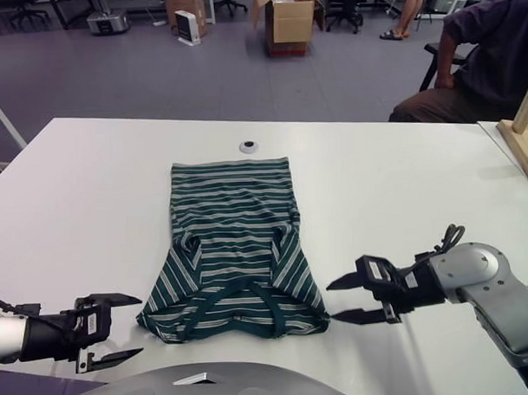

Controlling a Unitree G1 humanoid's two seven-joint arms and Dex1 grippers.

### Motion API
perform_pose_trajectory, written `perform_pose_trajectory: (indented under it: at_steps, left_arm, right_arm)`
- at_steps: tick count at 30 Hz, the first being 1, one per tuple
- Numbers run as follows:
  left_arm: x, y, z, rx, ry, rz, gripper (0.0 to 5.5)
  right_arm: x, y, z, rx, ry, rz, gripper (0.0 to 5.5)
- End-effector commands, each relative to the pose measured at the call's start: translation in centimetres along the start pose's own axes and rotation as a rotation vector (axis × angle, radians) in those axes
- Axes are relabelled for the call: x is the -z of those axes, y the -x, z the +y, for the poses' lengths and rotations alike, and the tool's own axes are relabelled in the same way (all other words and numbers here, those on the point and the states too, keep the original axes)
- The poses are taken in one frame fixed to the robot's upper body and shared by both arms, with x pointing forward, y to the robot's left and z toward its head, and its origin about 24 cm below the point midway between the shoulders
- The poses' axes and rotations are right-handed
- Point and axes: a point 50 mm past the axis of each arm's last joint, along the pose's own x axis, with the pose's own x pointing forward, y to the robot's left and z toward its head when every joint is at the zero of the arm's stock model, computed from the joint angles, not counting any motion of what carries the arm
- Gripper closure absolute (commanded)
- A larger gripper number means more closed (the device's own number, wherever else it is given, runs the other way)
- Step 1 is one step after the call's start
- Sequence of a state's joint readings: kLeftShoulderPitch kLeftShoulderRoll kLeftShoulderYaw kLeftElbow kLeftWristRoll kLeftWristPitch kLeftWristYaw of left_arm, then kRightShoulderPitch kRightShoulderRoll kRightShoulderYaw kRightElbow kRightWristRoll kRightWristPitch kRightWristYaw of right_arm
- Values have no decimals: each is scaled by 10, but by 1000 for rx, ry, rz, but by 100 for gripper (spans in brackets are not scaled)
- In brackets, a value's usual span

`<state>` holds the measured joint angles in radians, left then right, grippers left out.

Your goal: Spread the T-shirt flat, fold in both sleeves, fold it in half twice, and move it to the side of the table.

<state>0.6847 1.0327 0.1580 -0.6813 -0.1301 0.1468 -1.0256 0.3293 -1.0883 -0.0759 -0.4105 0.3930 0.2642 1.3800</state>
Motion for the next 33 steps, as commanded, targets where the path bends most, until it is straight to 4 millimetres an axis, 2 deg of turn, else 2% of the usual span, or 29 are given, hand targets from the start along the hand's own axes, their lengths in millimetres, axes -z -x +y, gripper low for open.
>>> perform_pose_trajectory:
  at_steps: [1, 6, 13, 16, 18, 23, 29, 33]
  left_arm:
    - [1, -6, 2, 14, -76, 11, 118]
    - [4, -15, 6, 6, -99, 3, 118]
    - [10, -28, 7, 3, -101, -15, 231]
    - [13, -32, 6, 7, -98, -14, 281]
    - [16, -35, 5, 14, -93, -12, 331]
    - [16, -38, -1, 52, -74, -29, 406]
    - [26, -41, -1, 80, -83, 18, 501]
    - [4, -25, -9, 179, 43, -111, 550]
  right_arm:
    - [8, -11, 1, 11, 103, 45, 242]
    - [14, -28, -2, 22, 198, 63, 242]
    - [18, -37, -13, 52, 268, 94, 238]
    - [16, -39, -15, 50, 282, 84, 288]
    - [16, -41, -14, 32, 287, 84, 344]
    - [18, -42, -12, 9, 290, 96, 429]
    - [17, -41, -15, -20, 253, 80, 531]
    - [-3, -20, -8, -122, 112, -20, 546]
